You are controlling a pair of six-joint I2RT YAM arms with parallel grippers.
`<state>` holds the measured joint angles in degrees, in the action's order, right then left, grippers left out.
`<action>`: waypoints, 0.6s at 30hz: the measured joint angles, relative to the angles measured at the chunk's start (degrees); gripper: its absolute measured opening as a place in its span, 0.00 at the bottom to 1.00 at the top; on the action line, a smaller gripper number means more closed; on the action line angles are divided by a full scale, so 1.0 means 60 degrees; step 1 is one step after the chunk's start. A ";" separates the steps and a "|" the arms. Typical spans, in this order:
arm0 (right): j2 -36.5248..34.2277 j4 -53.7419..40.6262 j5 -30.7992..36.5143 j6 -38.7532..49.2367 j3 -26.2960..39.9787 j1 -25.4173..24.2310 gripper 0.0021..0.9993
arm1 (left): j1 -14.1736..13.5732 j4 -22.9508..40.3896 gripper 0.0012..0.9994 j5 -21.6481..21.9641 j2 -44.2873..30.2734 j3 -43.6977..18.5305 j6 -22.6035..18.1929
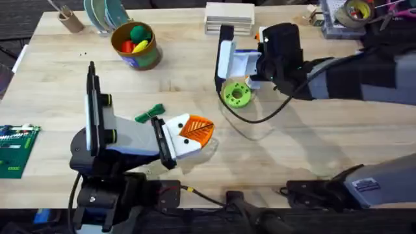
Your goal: Pick up the gripper from the table and insert it into the empty holder that is missing its gripper. Then pick up a screw, insert it into the mounting hole, and use the screwdriver to tighten it. Finally, clean up the table by picking up the vegetable and placing it into the bucket.
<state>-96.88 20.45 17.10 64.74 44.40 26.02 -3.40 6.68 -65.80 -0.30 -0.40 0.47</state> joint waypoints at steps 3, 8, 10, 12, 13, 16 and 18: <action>0.0524 -0.0004 0.0000 -0.0890 -0.0004 -0.0014 0.99 | 0.0000 0.0000 0.02 0.0000 -0.0003 0.0000 0.0000; 0.1983 0.0009 0.0000 -0.3244 -0.0004 -0.0304 0.99 | 0.0000 -0.0002 0.37 0.0004 -0.0004 0.0000 -0.0031; 0.2545 0.0025 0.0000 -0.4135 -0.0004 -0.0470 0.99 | 0.0000 0.0000 0.67 0.0003 -0.0004 0.0000 -0.0033; 0.3086 0.0011 0.0001 -0.4994 -0.0004 -0.0631 0.99 | 0.0000 0.0000 0.95 0.0004 -0.0003 0.0000 0.0003; 0.3312 0.0007 0.0004 -0.5341 -0.0004 -0.0674 0.99 | 0.0000 0.0000 0.98 0.0000 -0.0004 0.0000 0.0000; 0.3860 -0.0222 -0.0011 -0.5991 -0.0004 -0.0678 0.99 | 0.0000 0.0000 0.87 0.0000 -0.0004 0.0000 0.0011; 0.4153 -0.0476 -0.0015 -0.6328 -0.0004 -0.0650 0.99 | 0.0000 -0.0001 0.56 0.0004 -0.0001 0.0000 0.0000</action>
<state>-71.96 17.59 17.02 26.77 44.38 22.12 -3.40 6.67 -65.78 -0.30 -0.40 0.47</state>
